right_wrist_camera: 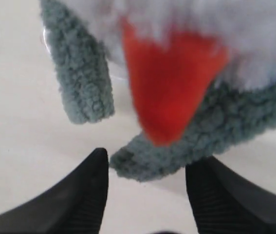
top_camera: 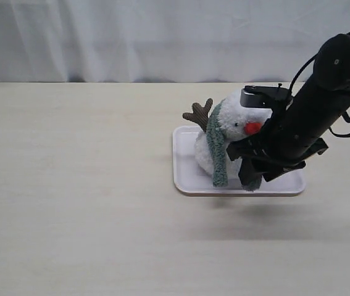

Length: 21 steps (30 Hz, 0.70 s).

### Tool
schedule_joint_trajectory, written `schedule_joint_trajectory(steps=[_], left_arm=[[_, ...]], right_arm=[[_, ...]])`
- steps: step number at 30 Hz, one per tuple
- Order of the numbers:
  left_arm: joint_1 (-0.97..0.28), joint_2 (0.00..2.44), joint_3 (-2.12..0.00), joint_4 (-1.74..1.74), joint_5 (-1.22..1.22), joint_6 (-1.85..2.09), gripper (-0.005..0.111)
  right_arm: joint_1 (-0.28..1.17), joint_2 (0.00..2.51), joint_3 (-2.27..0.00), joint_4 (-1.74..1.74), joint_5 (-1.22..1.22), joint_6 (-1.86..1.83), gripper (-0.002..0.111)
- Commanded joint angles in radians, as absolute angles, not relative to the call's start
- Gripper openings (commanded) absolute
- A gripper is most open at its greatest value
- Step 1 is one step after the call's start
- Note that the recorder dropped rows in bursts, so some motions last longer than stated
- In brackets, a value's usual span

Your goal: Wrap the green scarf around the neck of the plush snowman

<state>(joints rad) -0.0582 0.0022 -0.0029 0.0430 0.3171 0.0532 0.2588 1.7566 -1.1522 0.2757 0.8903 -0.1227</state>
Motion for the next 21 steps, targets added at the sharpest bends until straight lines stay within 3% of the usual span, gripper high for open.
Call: schedule_joint_trajectory(steps=[1,10,21], left_arm=[[-0.065,0.000,0.000,0.042,0.309,0.051,0.000],[-0.065,0.000,0.000,0.042,0.309,0.051,0.000],[-0.065,0.000,0.000,0.042,0.309,0.051,0.000]], right_arm=[[0.258,1.749,-1.150,0.265,1.000,-0.145,0.047],[0.258,1.727,-1.150,0.329,1.151,-0.214,0.047],[0.258,1.545,-1.150,0.543,1.161,-0.388,0.047]])
